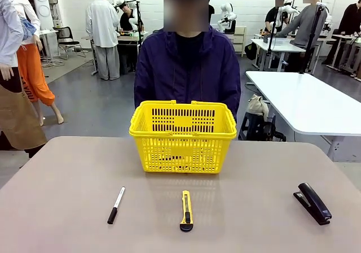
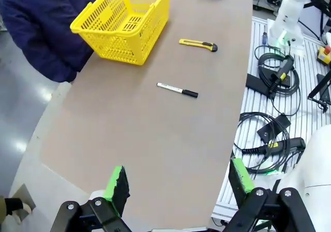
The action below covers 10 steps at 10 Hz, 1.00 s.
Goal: Place the items the person wants into the basket.
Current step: Pick up the item the person points to and place it in the Market Basket.
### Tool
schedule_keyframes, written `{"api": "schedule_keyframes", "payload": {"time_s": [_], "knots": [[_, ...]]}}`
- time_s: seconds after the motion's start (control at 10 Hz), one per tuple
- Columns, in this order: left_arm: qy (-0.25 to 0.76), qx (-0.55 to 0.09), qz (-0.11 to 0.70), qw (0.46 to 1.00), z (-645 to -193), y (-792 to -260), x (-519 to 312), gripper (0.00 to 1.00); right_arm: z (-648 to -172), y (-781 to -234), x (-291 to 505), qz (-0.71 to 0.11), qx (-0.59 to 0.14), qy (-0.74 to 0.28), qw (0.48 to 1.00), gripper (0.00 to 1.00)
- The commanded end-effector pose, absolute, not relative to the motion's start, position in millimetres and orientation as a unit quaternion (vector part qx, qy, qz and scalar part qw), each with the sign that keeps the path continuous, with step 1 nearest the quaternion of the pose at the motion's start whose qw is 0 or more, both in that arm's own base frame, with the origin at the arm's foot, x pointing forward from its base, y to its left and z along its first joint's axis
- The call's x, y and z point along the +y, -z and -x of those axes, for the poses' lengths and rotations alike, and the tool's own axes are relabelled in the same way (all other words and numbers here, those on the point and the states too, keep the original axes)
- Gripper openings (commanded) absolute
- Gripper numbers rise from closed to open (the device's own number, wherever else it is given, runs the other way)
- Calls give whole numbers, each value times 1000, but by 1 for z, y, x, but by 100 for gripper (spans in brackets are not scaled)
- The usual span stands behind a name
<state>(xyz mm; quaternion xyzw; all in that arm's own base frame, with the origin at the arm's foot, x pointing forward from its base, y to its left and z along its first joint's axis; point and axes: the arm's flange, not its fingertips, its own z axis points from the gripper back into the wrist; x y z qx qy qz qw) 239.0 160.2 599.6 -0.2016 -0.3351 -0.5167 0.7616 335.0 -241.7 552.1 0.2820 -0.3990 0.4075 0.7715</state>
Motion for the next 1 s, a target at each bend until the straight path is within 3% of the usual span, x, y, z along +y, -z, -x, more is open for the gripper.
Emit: {"api": "schedule_keyframes", "payload": {"time_s": [0.0, 0.9], "knots": [[521, -330, 195, 763, -245, -596, 158, 100, -337, -553, -242, -287, -417, -408, 760, 100], [517, -335, 202, 762, -239, -600, 160, 100, -337, -553, -242, -287, -417, -408, 760, 100]]}}
